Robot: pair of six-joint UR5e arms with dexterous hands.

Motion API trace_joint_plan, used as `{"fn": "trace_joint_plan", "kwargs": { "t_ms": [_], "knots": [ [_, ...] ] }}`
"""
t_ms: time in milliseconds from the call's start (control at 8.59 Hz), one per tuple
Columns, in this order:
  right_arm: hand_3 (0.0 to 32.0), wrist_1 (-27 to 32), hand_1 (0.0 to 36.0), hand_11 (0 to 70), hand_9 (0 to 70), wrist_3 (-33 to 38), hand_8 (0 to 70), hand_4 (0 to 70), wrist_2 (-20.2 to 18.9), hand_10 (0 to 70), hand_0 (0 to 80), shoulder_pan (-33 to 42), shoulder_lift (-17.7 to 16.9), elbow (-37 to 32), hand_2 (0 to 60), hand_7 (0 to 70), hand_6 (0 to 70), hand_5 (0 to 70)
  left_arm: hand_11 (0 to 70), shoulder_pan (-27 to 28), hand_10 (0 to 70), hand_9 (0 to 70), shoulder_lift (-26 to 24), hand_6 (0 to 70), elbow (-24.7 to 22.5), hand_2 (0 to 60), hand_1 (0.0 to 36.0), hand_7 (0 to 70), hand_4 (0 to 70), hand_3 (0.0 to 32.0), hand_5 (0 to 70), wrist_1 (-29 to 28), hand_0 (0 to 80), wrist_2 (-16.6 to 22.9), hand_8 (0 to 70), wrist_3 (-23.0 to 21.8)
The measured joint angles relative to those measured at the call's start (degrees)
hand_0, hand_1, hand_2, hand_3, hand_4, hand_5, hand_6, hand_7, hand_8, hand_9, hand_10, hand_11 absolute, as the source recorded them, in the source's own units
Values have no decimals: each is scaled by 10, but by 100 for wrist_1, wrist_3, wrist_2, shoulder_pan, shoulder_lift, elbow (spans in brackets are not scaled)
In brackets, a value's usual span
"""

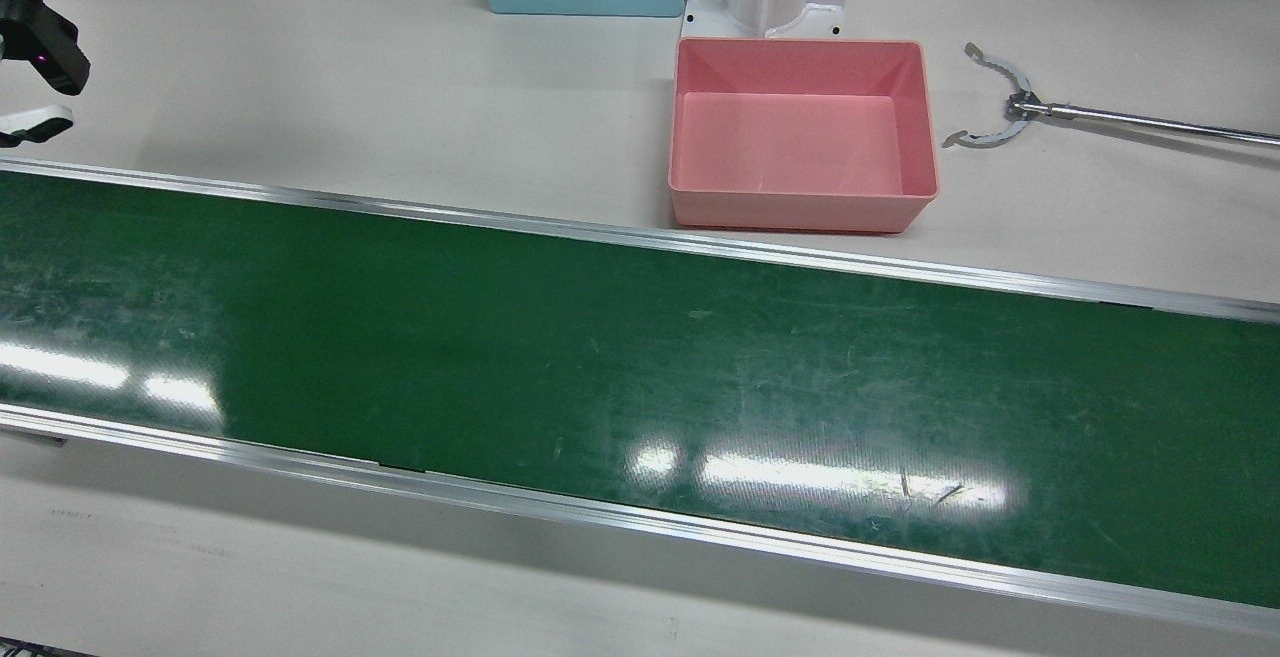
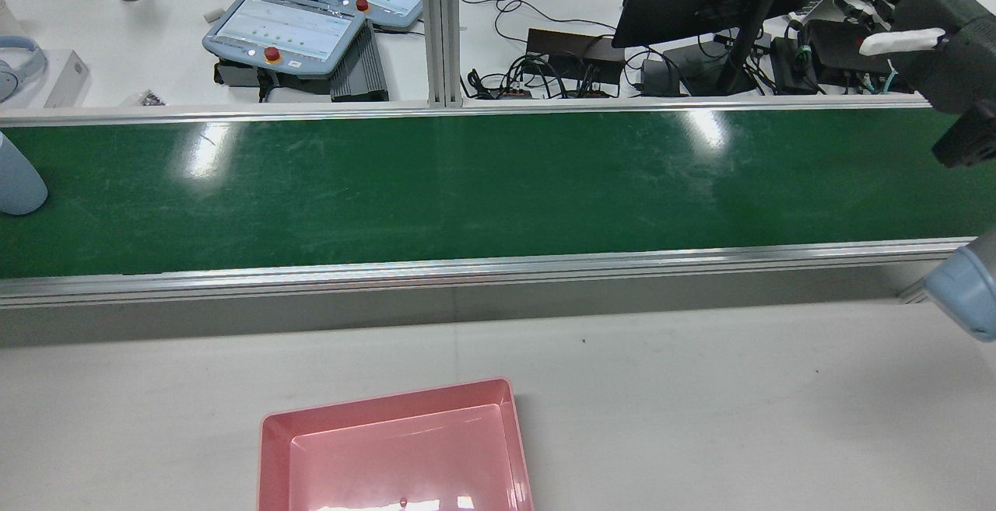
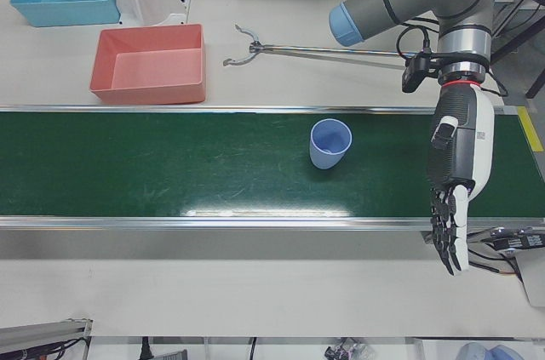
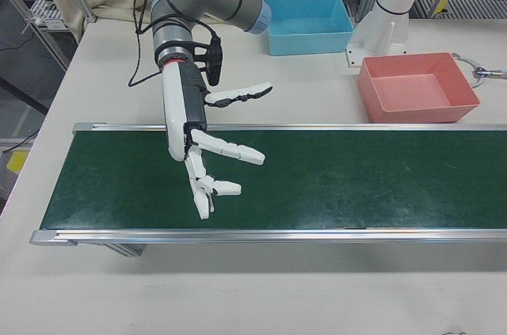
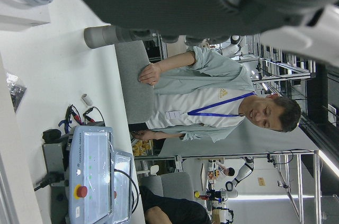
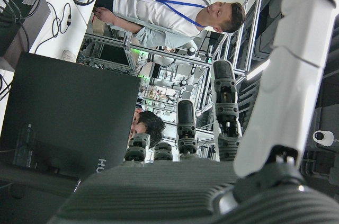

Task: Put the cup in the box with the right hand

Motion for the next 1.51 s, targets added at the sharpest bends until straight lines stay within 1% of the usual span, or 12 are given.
{"fn": "trace_joint_plan", "kwargs": {
  "t_ms": [233,466,815,931,1397,1513],
  "knots": [
    [0,0,125,108,89,0,14,339,0,63,559,-7,4,-15,0,413,92,54,0,0,0,0,0,0,0,0,0,0,0,0,0,0,0,0,0,3],
    [0,0,124,105,84,0,12,329,-6,60,560,-5,3,-11,0,399,89,53,0,0,0,0,0,0,0,0,0,0,0,0,0,0,0,0,0,2],
    [0,0,127,107,88,0,13,339,-9,62,560,-4,5,-15,0,411,91,53,0,2,0,0,0,0,0,0,0,0,0,0,0,0,0,0,0,2],
    [0,0,125,105,84,0,12,331,-9,60,559,2,3,-11,0,401,89,54,0,2,0,0,0,0,0,0,0,0,0,0,0,0,0,0,0,4],
    [0,0,128,109,90,0,14,340,-9,63,562,-5,5,-17,0,415,93,53,0,0,0,0,0,0,0,0,0,0,0,0,0,0,0,0,0,1],
    [0,0,127,106,86,0,13,334,-9,61,559,-4,3,-15,0,408,91,53,0,0,0,0,0,0,0,0,0,0,0,0,0,0,0,0,0,3]
  ]
}}
